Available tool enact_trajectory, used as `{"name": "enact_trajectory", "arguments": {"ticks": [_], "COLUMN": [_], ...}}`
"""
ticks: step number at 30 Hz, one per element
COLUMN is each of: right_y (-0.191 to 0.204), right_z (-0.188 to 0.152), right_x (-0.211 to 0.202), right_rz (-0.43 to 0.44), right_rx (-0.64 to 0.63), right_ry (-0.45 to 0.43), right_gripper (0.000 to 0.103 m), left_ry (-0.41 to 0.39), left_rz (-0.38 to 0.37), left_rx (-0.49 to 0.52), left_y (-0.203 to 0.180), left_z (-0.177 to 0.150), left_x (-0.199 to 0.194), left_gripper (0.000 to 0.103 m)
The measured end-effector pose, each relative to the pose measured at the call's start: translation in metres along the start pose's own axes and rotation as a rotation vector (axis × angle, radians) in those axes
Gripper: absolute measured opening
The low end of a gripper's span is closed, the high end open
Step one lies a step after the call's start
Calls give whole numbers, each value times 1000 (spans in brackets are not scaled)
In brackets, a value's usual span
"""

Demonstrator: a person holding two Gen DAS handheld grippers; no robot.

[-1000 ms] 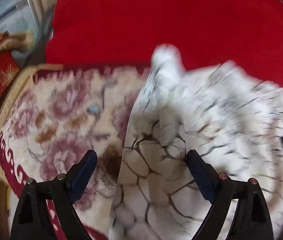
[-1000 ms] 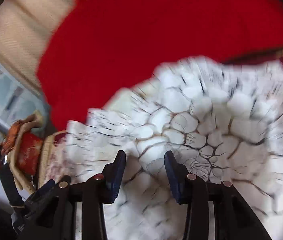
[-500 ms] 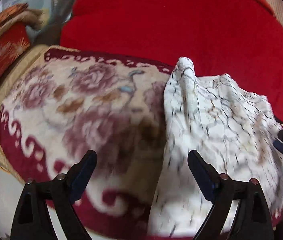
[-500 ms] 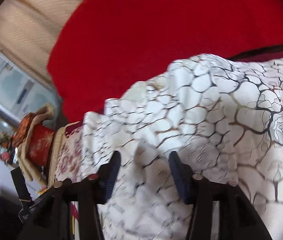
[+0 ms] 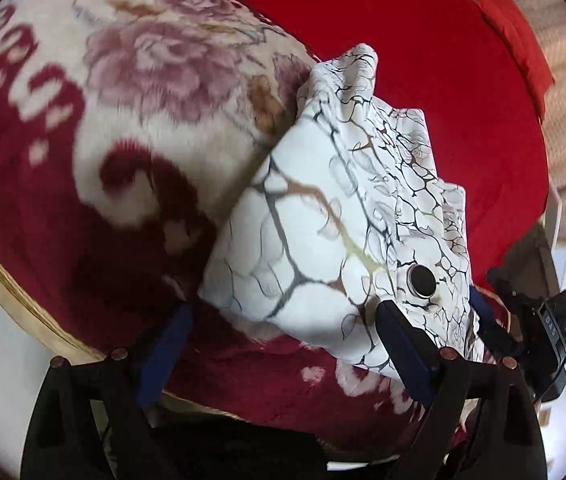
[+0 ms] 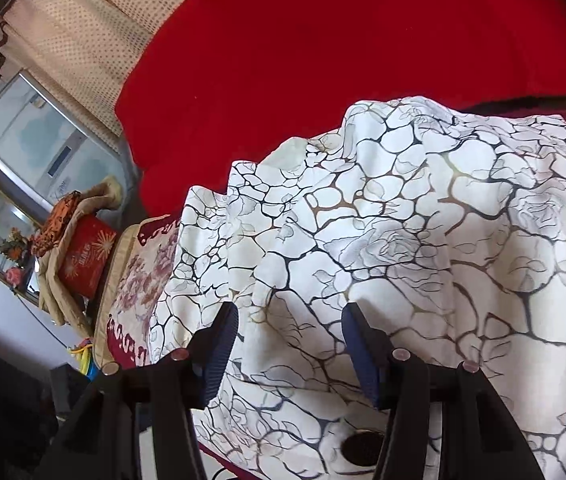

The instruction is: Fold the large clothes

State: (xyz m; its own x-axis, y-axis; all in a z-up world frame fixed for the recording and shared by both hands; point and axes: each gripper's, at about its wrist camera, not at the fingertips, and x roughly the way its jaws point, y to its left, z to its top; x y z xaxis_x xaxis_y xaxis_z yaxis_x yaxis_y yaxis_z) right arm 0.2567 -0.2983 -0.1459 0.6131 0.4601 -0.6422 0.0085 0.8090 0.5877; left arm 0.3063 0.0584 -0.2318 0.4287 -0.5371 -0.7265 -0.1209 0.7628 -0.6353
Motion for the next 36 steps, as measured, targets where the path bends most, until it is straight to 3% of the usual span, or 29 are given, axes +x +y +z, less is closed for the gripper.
{"name": "enact_trajectory", "arguments": {"ticks": [6,7,8,9,12,16,18,22,23,24,25,28,29,30,31,34,35,36], "right_y": [-3,-4,-3,-3,-11,-20,-24,-20,-15,-12,-10,-22,-27,-31,-32,-36,-39,-40], "right_z": [0,0,0,1,2,4,5,9,11,12,13,11,10,11,12,11,11,12], "right_x": [7,7,7,9,19,27,27,17,14,12,14,41,47,46,44,40,39,36], "right_rz": [-3,-9,-22,-54,-56,-37,-18,14,20,15,3,-13,-9,11,23,57,72,81], "right_rx": [-2,-4,-12,-20,-5,28,51,62,45,36,33,78,100,123,136,159,179,191], "right_ry": [8,3,-1,2,25,40,52,25,3,-11,-17,60,65,59,65,65,63,62], "right_gripper": [56,49,38,37,34,30,30,30,30,30,30,30,29,29,29,28,28,28], "left_ry": [-99,-126,-141,-146,-177,-197,-199,-216,-233,-244,-257,-251,-238,-229,-222,-222,-223,-224], "left_rz": [-55,-84,-106,-107,-71,-94,-135,-114,-103,-79,-60,-64,-65,-70,-85,-89,-73,-52], "left_rx": [-91,-112,-115,-98,-53,-74,-106,-121,-109,-85,-53,-45,-57,-75,-103,-133,-125,-110], "left_y": [-9,-10,-14,-19,-32,-26,-22,-32,-35,-40,-44,-43,-41,-37,-34,-34,-36,-38], "left_z": [15,20,24,27,28,28,28,31,31,33,34,36,37,37,37,39,39,41], "left_x": [10,12,15,17,26,34,32,27,24,22,20,20,22,24,27,32,31,30], "left_gripper": [93,91,84,73,60,62,78,79,65,43,39,39,43,55,60,63,43,34]}}
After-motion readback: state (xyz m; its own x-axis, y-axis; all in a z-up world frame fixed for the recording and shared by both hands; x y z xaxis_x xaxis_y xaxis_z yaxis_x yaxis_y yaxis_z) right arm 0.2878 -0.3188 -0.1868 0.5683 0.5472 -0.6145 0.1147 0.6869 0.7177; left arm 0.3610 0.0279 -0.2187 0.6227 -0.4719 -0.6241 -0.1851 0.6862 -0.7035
